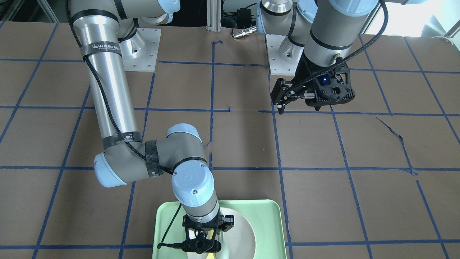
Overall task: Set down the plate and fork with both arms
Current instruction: 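Reach the right gripper to the plate and grasp the yellow fork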
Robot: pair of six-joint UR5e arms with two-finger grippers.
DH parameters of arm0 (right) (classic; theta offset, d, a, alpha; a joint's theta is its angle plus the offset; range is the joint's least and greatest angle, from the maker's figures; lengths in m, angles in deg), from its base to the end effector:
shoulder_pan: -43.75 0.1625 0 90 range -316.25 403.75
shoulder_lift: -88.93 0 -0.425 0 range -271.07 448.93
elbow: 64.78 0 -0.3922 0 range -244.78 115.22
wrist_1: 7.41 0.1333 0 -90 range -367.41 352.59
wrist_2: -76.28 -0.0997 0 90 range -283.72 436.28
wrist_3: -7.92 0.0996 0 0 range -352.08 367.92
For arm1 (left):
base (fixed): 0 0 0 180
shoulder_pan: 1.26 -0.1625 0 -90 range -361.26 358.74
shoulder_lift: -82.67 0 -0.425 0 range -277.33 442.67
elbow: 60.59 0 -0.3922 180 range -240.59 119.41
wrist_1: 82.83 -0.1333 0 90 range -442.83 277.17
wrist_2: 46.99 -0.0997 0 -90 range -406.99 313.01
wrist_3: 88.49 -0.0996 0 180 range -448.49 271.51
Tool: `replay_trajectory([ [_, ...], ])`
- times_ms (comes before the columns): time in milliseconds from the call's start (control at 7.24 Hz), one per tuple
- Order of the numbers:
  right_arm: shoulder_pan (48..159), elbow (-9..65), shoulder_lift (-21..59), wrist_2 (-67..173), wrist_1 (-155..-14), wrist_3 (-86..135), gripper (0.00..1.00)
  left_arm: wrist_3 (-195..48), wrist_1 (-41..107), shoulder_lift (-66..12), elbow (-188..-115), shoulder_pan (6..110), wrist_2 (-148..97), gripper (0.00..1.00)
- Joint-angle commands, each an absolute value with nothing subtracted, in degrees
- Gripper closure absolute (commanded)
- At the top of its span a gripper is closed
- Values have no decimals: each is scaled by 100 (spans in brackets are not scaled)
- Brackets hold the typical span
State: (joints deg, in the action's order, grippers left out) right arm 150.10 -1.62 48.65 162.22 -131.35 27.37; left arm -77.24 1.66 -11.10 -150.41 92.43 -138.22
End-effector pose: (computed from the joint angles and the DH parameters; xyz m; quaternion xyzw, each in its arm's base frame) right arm 0.3606 -0.7305 0.2064 0.0235 0.9944 -0.0808 0.0632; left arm -0.1645 -0.5128 0.4658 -0.0661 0.9976 -0.0180 0.0085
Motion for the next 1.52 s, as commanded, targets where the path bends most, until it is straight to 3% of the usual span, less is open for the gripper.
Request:
replay_trajectory([
  [0, 15010, -176, 4911, 16250, -13133, 2752, 60, -7724, 154, -1102, -15085, 9243, -13822, 0],
  [415, 15010, -193, 5017, 16250, -13142, 2805, 63, -7715, 154, -1102, -15094, 9243, -13822, 0],
  [829, 15010, -194, 5017, 16355, -13142, 2805, 79, -7715, 154, -1102, -15094, 9243, -13822, 0],
  [1382, 14914, -106, 4526, 16356, -13054, 2709, 78, -7715, 154, -1102, -15085, 9243, -13822, 0],
])
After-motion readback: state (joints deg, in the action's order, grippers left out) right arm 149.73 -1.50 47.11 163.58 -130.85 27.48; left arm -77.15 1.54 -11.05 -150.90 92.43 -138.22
